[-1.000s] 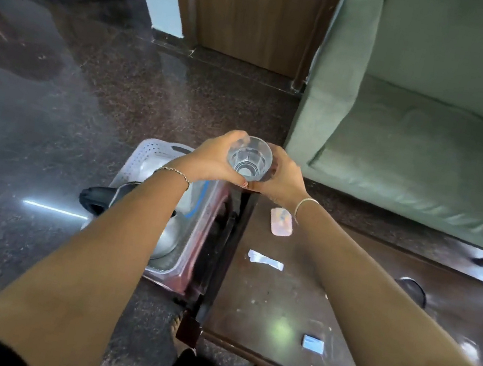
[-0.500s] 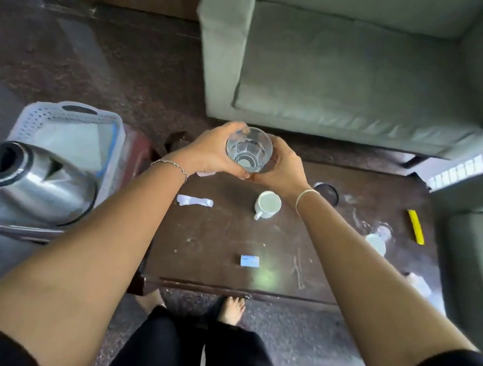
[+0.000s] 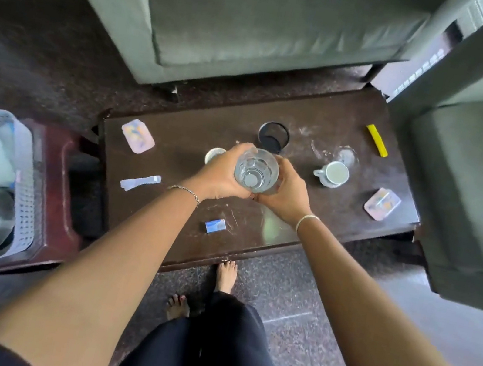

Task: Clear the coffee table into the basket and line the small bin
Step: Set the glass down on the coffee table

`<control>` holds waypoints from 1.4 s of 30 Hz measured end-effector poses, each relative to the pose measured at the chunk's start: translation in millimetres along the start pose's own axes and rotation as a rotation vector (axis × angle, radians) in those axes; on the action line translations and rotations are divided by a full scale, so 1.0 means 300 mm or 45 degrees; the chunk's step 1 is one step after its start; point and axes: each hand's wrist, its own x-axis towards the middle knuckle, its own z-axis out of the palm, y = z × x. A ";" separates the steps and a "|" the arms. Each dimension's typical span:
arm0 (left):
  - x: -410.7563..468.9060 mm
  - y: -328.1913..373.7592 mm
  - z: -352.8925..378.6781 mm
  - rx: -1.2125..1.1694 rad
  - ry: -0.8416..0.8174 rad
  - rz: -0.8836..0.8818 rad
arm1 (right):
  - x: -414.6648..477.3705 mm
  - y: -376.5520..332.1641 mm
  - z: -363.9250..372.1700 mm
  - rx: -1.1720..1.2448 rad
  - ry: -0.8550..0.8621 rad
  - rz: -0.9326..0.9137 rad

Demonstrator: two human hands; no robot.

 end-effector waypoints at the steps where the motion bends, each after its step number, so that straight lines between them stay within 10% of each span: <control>1: 0.015 -0.005 0.032 -0.004 -0.035 -0.008 | -0.006 0.034 0.000 -0.003 0.018 0.029; 19: 0.301 -0.185 0.390 0.191 -0.299 -0.155 | 0.089 0.431 0.080 -0.163 0.066 0.455; 42: 0.320 -0.215 0.463 0.332 -0.235 -0.179 | 0.101 0.490 0.105 -0.164 0.030 0.409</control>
